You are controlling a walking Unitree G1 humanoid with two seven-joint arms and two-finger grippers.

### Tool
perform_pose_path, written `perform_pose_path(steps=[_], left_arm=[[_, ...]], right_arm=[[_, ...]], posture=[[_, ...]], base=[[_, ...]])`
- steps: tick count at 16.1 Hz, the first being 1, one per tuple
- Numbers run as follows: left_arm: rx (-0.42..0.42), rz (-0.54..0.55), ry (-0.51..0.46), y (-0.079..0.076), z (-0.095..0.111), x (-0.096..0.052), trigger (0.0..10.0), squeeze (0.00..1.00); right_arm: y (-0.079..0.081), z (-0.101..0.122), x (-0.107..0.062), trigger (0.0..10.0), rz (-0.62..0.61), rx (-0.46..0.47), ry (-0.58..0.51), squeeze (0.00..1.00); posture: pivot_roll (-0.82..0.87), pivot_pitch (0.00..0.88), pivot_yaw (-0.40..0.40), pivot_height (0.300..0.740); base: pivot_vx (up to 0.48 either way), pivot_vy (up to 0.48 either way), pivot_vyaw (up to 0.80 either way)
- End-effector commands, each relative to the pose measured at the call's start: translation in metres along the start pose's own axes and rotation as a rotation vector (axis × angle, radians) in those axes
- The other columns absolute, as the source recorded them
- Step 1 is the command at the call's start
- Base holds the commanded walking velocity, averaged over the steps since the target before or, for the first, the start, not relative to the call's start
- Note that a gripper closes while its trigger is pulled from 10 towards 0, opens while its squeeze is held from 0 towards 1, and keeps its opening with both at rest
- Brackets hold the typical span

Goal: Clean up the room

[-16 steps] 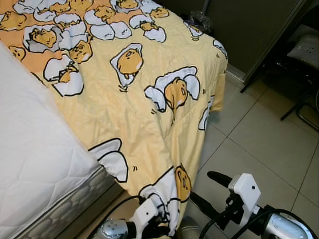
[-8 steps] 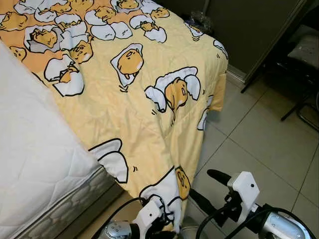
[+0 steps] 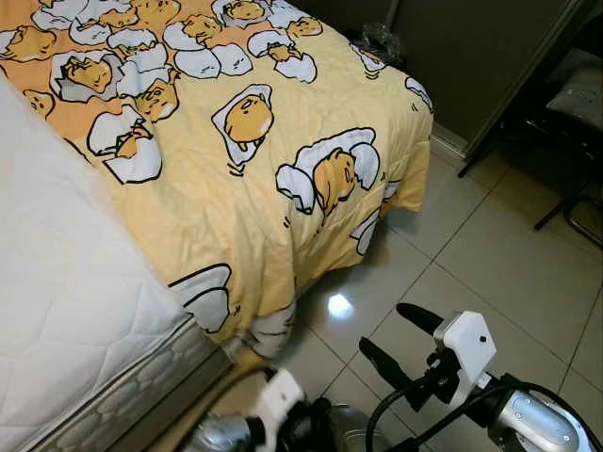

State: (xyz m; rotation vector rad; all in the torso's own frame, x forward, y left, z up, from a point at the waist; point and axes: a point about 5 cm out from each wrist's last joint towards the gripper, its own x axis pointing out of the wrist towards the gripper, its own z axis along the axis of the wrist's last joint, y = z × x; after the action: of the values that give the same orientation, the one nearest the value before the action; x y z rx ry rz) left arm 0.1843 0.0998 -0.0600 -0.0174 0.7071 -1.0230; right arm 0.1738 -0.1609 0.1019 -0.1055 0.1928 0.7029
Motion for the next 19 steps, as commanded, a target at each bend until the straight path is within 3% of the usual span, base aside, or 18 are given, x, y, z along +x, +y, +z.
perform_pose_path(steps=[1,3,4,6,9,11,12,14,16,19], left_arm=[[-0.017,0.068,-0.039,0.008,0.004,-0.005,10.0,1.00],[-0.065,0.208,-0.109,0.022,0.013,-0.008,10.0,1.00],[-0.083,0.303,-0.189,0.031,0.025,-0.011,10.0,0.00],[-0.088,0.520,-0.358,0.049,0.051,-0.022,10.0,0.00],[-0.098,0.801,-0.489,0.071,0.078,-0.044,10.0,0.00],[-0.085,0.861,-0.520,0.076,0.087,-0.050,10.0,0.00],[-0.074,0.965,-0.576,0.083,0.103,-0.063,10.0,0.00],[-0.095,1.039,-0.632,0.087,0.114,-0.074,10.0,0.00],[-0.045,1.098,-0.726,0.087,0.134,-0.092,10.0,0.00],[0.012,1.078,-0.698,0.085,0.146,-0.091,10.0,0.00]], right_arm=[[-0.004,-0.001,-0.002,10.0,-0.033,-0.019,0.001,0.00],[-0.004,-0.004,0.000,10.0,-0.049,-0.016,0.000,0.00],[-0.006,-0.006,0.000,10.0,-0.074,-0.006,-0.003,0.00],[-0.014,-0.009,0.003,10.0,-0.168,0.038,-0.018,0.00],[-0.020,-0.011,0.014,10.0,-0.240,0.037,-0.067,0.00],[-0.024,-0.011,0.020,10.0,-0.276,0.030,-0.087,0.00],[-0.038,-0.008,0.025,10.0,-0.386,-0.001,-0.135,0.00],[-0.049,-0.006,0.022,10.0,-0.508,-0.034,-0.171,0.00],[-0.061,-0.011,0.011,10.0,-0.722,-0.075,-0.192,0.00],[-0.067,-0.023,0.013,10.0,-0.815,-0.034,-0.162,0.00]], posture=[[-0.29,0.166,-0.071,0.736],[-0.29,0.161,-0.064,0.736],[-0.28,0.159,-0.061,0.736],[-0.26,0.132,-0.048,0.736],[-0.21,0.060,-0.023,0.736],[-0.19,0.030,-0.013,0.736],[-0.17,0.000,0.001,0.736],[-0.16,0.000,0.011,0.736],[-0.14,0.000,0.022,0.736],[-0.15,0.000,0.035,0.736]], base=[[0.000,0.000,0.00],[0.000,0.000,0.00],[0.000,0.000,0.00],[0.000,0.000,0.00],[0.000,0.000,0.00],[0.000,0.000,0.00],[0.000,0.000,0.00],[0.000,0.000,0.00],[0.000,0.000,0.00],[0.000,0.000,0.00]])
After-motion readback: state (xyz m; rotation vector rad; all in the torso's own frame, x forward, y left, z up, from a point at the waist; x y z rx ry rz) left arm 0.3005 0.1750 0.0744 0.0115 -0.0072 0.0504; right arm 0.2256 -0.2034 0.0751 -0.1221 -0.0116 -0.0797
